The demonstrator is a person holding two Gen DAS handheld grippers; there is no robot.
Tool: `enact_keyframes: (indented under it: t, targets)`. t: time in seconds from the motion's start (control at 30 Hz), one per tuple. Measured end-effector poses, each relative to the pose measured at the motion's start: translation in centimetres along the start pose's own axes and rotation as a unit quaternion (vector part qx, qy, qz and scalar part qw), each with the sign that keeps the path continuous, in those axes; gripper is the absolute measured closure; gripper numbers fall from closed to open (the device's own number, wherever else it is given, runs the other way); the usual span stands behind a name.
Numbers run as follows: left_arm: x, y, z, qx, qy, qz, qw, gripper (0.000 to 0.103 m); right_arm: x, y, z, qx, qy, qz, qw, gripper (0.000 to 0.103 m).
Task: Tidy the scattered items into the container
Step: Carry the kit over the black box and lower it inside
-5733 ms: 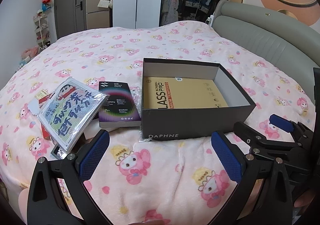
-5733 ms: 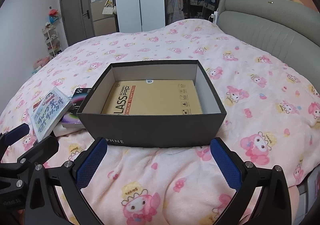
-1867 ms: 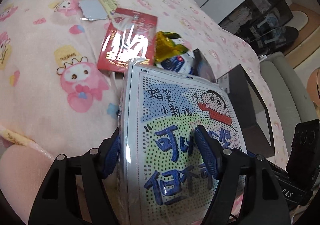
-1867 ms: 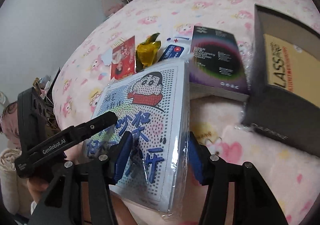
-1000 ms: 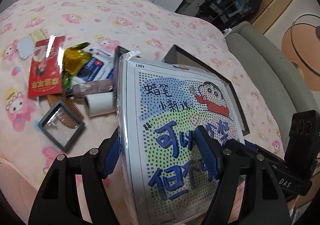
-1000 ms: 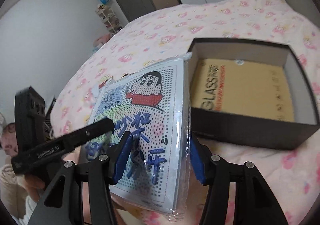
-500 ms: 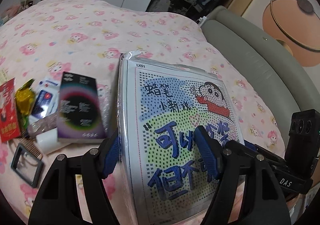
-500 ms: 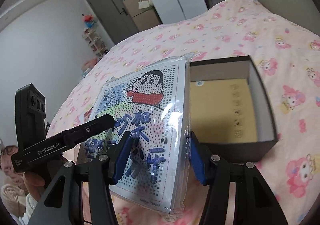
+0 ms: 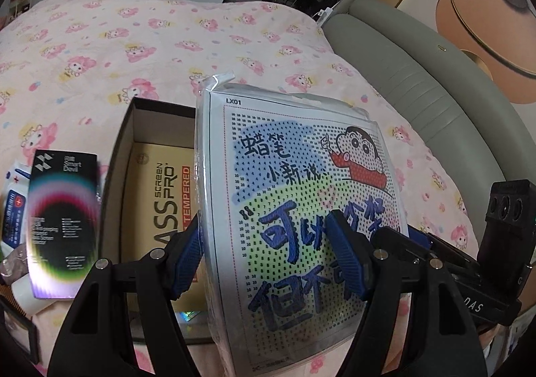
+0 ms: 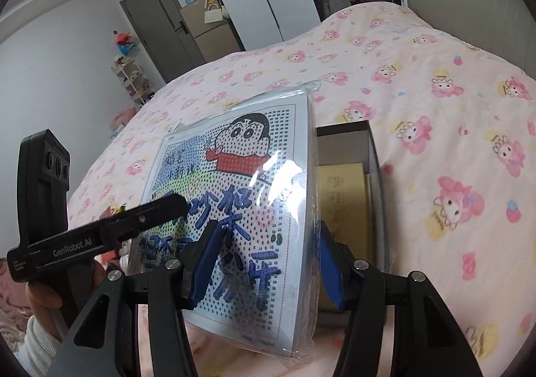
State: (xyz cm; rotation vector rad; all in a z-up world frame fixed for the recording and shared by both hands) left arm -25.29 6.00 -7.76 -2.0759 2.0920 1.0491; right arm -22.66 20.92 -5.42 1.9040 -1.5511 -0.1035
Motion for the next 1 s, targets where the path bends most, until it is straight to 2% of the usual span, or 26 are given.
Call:
enact_keyframes:
  t: [0.4, 0.7, 0.83, 1.0]
  targets:
    - [1.4, -0.4, 4.1, 0.036, 0.005, -0.025, 0.9990, 0.030, -2.3, 0.0, 3.7, 0.023, 0.015, 0.018, 0.999, 0.051]
    - [2.4, -0.8, 5.5, 0.062, 0.000, -0.056, 0.9965, 0.030, -3.0, -0.6, 5.4, 0.037, 0.025, 0.028, 0.999, 0.051]
    - [2.8, -1.0, 6.1, 0.073, -0.002, -0.070, 0.9948, 0.030, -3.1, -0.2, 5.8, 0.041, 0.017, 0.023, 0.999, 0.050]
    - [3.3, -1.0, 5.4, 0.069, -0.001, -0.078, 0.9946, 0.030, -3.1, -0.1, 5.9, 0.042, 0.019, 0.023, 0.999, 0.050]
Point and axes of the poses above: each gripper's, at about its wrist camera, not at the fingertips, and z roughly the way its jaws point, x to its left, y to its top, the point moved 9 cm from there along z, roughly the way its jaws point, and after that the axes turned 10 degrees about x, right-handed, at the moved point
